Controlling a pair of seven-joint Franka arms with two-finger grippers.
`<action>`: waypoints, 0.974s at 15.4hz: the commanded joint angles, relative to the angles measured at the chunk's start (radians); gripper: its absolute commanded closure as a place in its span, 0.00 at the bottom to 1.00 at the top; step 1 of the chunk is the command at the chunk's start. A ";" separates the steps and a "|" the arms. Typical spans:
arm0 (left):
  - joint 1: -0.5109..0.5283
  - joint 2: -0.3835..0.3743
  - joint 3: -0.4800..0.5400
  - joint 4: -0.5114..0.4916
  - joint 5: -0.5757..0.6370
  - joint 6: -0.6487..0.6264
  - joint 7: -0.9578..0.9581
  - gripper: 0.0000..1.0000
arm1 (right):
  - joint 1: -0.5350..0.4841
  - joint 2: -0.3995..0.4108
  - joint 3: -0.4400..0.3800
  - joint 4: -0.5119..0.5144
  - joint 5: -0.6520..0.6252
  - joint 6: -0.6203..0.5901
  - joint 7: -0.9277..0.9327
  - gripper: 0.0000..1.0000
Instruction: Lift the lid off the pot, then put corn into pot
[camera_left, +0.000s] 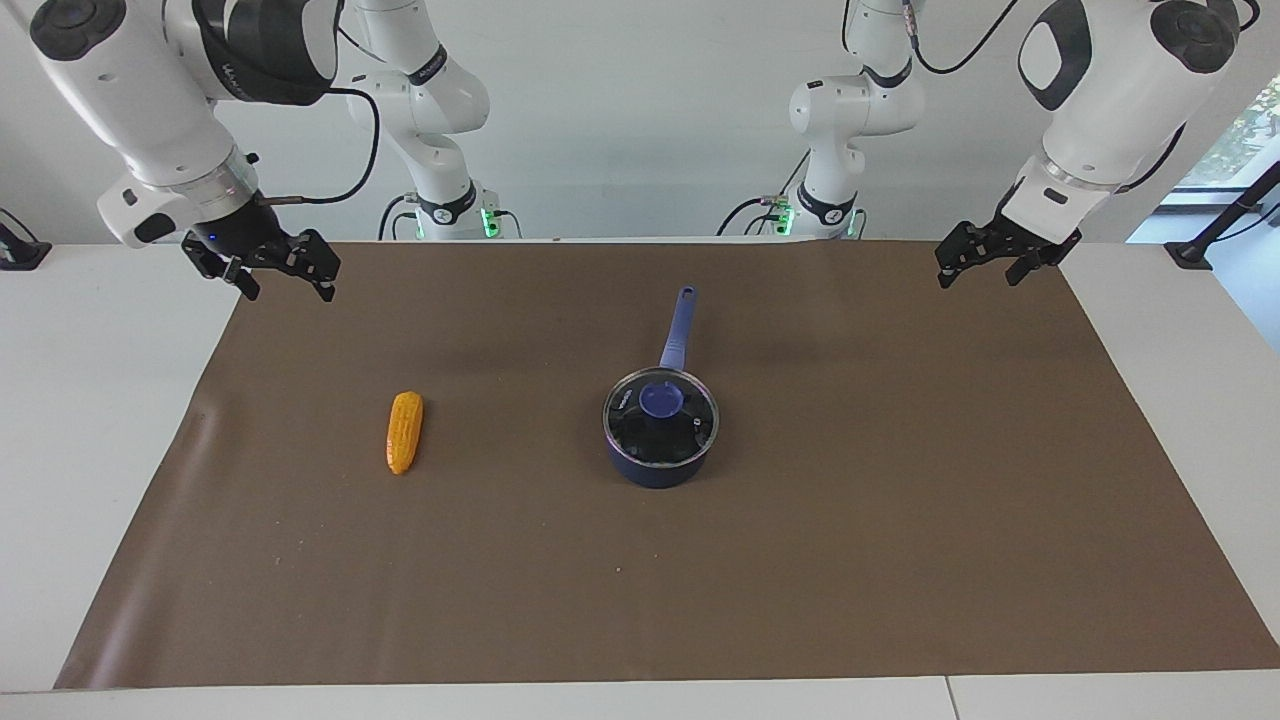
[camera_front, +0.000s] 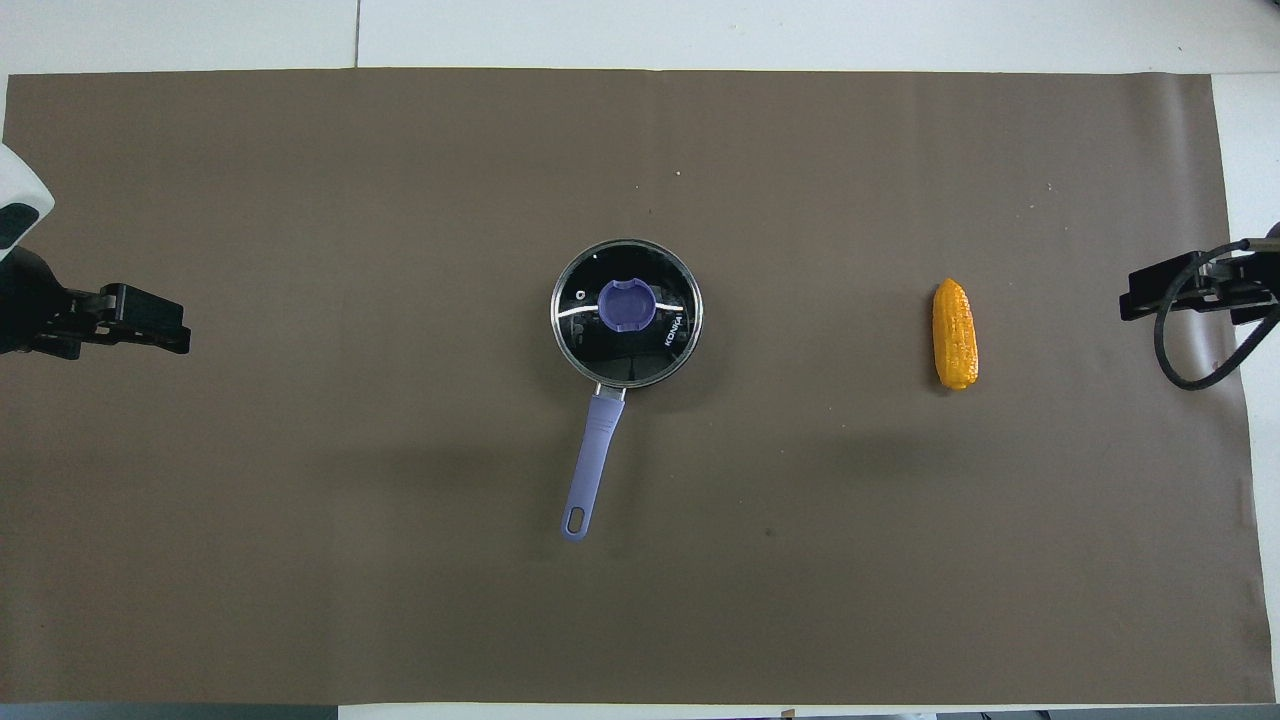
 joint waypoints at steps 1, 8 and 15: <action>-0.037 -0.001 0.000 0.008 -0.012 0.036 -0.005 0.00 | 0.000 -0.008 0.006 -0.079 0.013 0.107 -0.006 0.00; -0.327 0.250 -0.002 0.231 -0.069 0.105 -0.302 0.00 | 0.120 0.133 0.009 -0.262 0.016 0.460 0.178 0.00; -0.556 0.528 0.009 0.428 -0.057 0.224 -0.490 0.00 | 0.122 0.219 0.009 -0.414 0.014 0.700 0.063 0.00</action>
